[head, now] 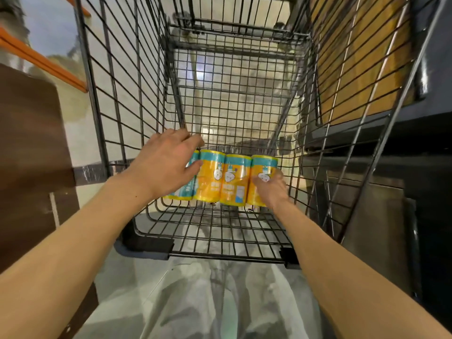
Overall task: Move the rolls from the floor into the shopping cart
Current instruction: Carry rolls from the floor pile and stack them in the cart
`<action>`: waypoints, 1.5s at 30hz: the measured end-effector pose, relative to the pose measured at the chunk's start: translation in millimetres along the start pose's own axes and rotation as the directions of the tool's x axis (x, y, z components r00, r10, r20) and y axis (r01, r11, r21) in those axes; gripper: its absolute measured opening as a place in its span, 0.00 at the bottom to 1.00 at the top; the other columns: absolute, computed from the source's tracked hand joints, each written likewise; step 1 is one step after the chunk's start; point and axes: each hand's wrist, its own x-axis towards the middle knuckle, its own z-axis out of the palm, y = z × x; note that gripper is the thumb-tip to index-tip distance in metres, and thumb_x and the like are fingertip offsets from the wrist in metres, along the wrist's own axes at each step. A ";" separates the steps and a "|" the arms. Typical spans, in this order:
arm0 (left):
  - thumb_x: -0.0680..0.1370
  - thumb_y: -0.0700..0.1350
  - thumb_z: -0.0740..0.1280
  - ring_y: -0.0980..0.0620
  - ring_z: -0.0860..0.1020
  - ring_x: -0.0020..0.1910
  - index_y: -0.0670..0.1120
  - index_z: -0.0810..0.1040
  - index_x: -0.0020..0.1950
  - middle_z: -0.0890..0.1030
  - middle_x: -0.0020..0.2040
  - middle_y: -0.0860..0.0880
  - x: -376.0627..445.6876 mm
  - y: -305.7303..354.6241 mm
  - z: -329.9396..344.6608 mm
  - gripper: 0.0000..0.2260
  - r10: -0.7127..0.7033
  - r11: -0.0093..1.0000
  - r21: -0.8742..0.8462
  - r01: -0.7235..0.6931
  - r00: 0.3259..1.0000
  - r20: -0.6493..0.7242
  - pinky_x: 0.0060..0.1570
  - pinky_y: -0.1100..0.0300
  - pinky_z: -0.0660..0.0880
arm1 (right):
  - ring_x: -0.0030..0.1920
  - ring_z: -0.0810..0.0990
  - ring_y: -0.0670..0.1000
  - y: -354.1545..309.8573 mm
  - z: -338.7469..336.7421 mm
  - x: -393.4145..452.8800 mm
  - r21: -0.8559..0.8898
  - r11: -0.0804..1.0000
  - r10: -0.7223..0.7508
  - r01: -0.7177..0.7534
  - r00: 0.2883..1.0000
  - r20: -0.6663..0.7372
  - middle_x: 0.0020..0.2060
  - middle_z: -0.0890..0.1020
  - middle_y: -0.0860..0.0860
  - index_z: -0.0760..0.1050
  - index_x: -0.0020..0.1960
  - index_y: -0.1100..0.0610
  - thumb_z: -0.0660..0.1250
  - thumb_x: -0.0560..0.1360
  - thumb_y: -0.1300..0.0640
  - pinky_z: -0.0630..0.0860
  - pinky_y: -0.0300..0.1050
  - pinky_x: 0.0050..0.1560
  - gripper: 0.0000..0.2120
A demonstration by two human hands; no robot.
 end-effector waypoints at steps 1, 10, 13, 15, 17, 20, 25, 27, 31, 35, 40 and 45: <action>0.79 0.55 0.61 0.42 0.75 0.58 0.48 0.73 0.68 0.78 0.57 0.45 0.0 0.6 2.4 0.20 0.005 1.000 -0.001 -0.005 1.000 0.005 0.58 0.45 0.73 | 0.63 0.77 0.61 0.4 2.9 -0.1 -0.005 1.000 -0.011 0.011 1.000 -0.004 0.66 0.75 0.60 0.58 0.77 0.56 0.68 0.78 0.43 0.78 0.55 0.60 0.35; 0.81 0.54 0.62 0.42 0.74 0.64 0.47 0.66 0.75 0.76 0.64 0.44 10.1 30.8 19.3 0.24 0.045 0.991 0.120 -0.063 0.988 0.147 0.62 0.46 0.71 | 0.69 0.72 0.60 -5.5 -18.7 -13.8 -0.272 0.955 -0.120 0.115 0.993 -0.001 0.69 0.70 0.59 0.59 0.78 0.55 0.63 0.82 0.44 0.71 0.49 0.60 0.30; 0.82 0.54 0.60 0.43 0.73 0.66 0.47 0.63 0.77 0.74 0.67 0.45 1.7 51.8 5.4 0.25 0.032 0.980 0.184 -0.073 0.976 0.216 0.64 0.46 0.70 | 0.65 0.73 0.61 -12.3 -44.8 -41.3 -0.393 0.892 -0.214 0.223 0.974 0.070 0.64 0.73 0.58 0.67 0.71 0.54 0.62 0.81 0.48 0.73 0.53 0.62 0.21; 0.82 0.55 0.60 0.44 0.74 0.65 0.48 0.64 0.75 0.75 0.65 0.45 -10.5 66.4 -11.4 0.23 0.011 0.983 0.176 -0.051 0.975 0.220 0.64 0.47 0.71 | 0.61 0.75 0.61 -12.6 -64.6 -64.3 -0.439 0.849 -0.268 0.294 0.956 0.122 0.60 0.76 0.58 0.72 0.66 0.55 0.62 0.77 0.50 0.76 0.53 0.59 0.18; 0.83 0.56 0.58 0.44 0.74 0.64 0.48 0.67 0.73 0.75 0.64 0.46 -24.5 80.1 -33.1 0.21 -0.011 0.986 0.166 -0.022 0.981 0.195 0.61 0.47 0.73 | 0.61 0.77 0.62 -13.7 -84.7 -89.5 -0.471 0.801 -0.336 0.370 0.928 0.157 0.59 0.77 0.59 0.73 0.66 0.56 0.64 0.76 0.50 0.77 0.55 0.60 0.20; 0.82 0.57 0.59 0.44 0.75 0.63 0.49 0.68 0.71 0.76 0.64 0.46 -46.0 100.9 -69.6 0.21 -0.008 0.985 0.172 -0.013 0.993 0.118 0.60 0.46 0.75 | 0.65 0.73 0.62 -21.6 -113.0 -138.0 -0.543 0.715 -0.410 0.441 0.893 0.186 0.63 0.75 0.60 0.69 0.70 0.58 0.63 0.80 0.49 0.74 0.55 0.63 0.22; 0.81 0.58 0.59 0.43 0.73 0.66 0.49 0.66 0.72 0.75 0.68 0.45 -74.6 136.1 -124.4 0.22 0.091 0.972 0.211 -0.103 0.994 0.067 0.67 0.41 0.71 | 0.64 0.75 0.62 -36.9 -163.3 -215.7 -0.560 0.686 -0.537 0.465 0.843 0.042 0.61 0.77 0.60 0.72 0.66 0.60 0.61 0.81 0.51 0.73 0.54 0.60 0.18; 0.81 0.60 0.59 0.42 0.73 0.67 0.49 0.66 0.73 0.74 0.68 0.44 -82.4 150.9 -145.0 0.24 0.169 0.940 0.295 -0.174 0.985 0.041 0.66 0.40 0.71 | 0.63 0.75 0.63 -33.5 -179.7 -243.3 -0.548 0.715 -0.554 0.434 0.830 -0.065 0.60 0.77 0.60 0.72 0.64 0.60 0.61 0.81 0.52 0.74 0.55 0.59 0.16; 0.81 0.61 0.59 0.40 0.73 0.66 0.48 0.67 0.71 0.74 0.67 0.43 -95.1 181.5 -173.0 0.23 0.378 0.846 0.384 -0.371 0.924 0.059 0.63 0.43 0.72 | 0.62 0.76 0.63 -2.0 -190.0 -297.4 -0.471 0.828 -0.475 0.303 0.825 -0.305 0.59 0.79 0.58 0.74 0.66 0.55 0.62 0.79 0.47 0.76 0.55 0.58 0.19; 0.80 0.59 0.60 0.40 0.74 0.65 0.46 0.69 0.69 0.75 0.64 0.43 -107.8 216.5 -172.8 0.23 0.545 0.735 0.394 -0.552 0.826 0.141 0.61 0.46 0.74 | 0.63 0.76 0.63 53.5 -178.1 -355.7 -0.357 0.922 -0.316 0.149 0.823 -0.471 0.61 0.78 0.58 0.73 0.68 0.55 0.63 0.79 0.45 0.75 0.55 0.60 0.22; 0.80 0.59 0.61 0.40 0.76 0.63 0.47 0.70 0.65 0.77 0.62 0.44 -158.1 289.6 -139.1 0.20 0.736 0.481 0.453 -0.751 0.626 0.258 0.57 0.45 0.74 | 0.67 0.74 0.60 144.6 -149.2 -428.4 -0.103 0.995 -0.061 -0.005 0.780 -0.623 0.66 0.76 0.56 0.70 0.74 0.53 0.63 0.80 0.45 0.74 0.55 0.63 0.24; 0.80 0.60 0.61 0.41 0.76 0.63 0.49 0.69 0.70 0.77 0.63 0.45 -237.1 378.8 -85.1 0.23 0.869 0.135 0.426 -0.895 0.313 0.382 0.58 0.44 0.76 | 0.67 0.75 0.60 235.4 -108.8 -503.1 0.152 0.977 0.211 -0.146 0.652 -0.728 0.65 0.77 0.56 0.72 0.72 0.53 0.64 0.79 0.46 0.74 0.54 0.64 0.24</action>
